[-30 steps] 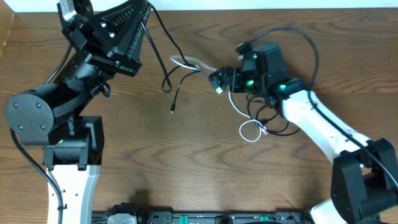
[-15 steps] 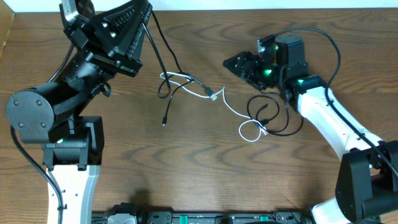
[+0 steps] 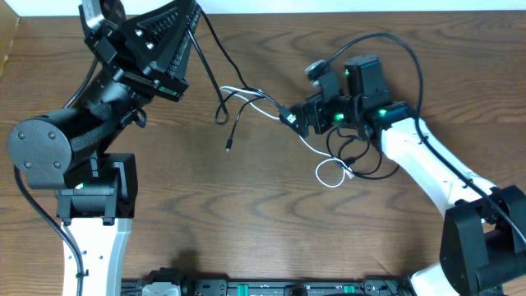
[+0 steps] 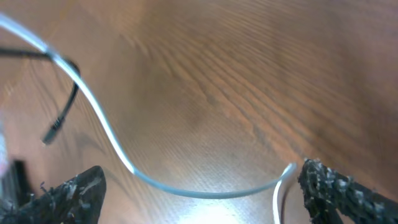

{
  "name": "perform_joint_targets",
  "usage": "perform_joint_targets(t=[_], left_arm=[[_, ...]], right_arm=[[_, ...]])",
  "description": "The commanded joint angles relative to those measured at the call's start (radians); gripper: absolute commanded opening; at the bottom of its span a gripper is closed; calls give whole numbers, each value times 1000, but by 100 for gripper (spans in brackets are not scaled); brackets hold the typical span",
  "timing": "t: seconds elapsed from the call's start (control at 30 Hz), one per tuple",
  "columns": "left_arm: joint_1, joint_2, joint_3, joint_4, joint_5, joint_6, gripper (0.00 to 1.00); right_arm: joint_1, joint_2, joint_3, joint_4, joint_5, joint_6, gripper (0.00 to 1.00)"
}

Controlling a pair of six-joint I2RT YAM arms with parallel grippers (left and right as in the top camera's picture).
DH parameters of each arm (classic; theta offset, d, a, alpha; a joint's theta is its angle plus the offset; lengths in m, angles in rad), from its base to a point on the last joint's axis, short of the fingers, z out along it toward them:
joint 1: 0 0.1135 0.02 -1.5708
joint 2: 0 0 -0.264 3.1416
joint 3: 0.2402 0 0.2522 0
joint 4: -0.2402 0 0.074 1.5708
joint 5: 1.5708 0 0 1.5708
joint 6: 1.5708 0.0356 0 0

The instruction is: Untangle cables

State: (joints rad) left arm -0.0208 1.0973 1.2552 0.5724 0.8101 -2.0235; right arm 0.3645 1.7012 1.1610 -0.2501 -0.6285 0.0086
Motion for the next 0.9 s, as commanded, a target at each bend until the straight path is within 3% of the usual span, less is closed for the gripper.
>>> perform_joint_targets(t=[0.0, 0.13, 0.4, 0.57, 0.63, 0.7, 0.73, 0.77, 0.87], left_arm=[[2, -14, 14, 8, 13, -62, 8], [2, -14, 14, 8, 13, -62, 8], [2, -14, 14, 8, 17, -62, 8], [2, -14, 14, 8, 20, -62, 8], [2, -14, 14, 8, 20, -62, 7], [2, -14, 14, 8, 20, -62, 7], [2, -14, 14, 8, 20, -62, 8], [2, -13, 14, 8, 20, -62, 8], [2, -12, 14, 3, 20, -61, 8]], right_arm=[[16, -13, 2, 5, 23, -259, 88], [24, -11, 2, 6, 79, -261, 82], [83, 37, 2, 27, 77, -261, 82], [101, 74, 2, 47, 130, -260, 77], [104, 84, 2, 53, 172, -259, 64], [102, 85, 2, 58, 184, -259, 38], [100, 84, 2, 69, 182, -253, 8], [95, 83, 2, 80, 182, -234, 1], [80, 76, 2, 94, 182, -167, 1]])
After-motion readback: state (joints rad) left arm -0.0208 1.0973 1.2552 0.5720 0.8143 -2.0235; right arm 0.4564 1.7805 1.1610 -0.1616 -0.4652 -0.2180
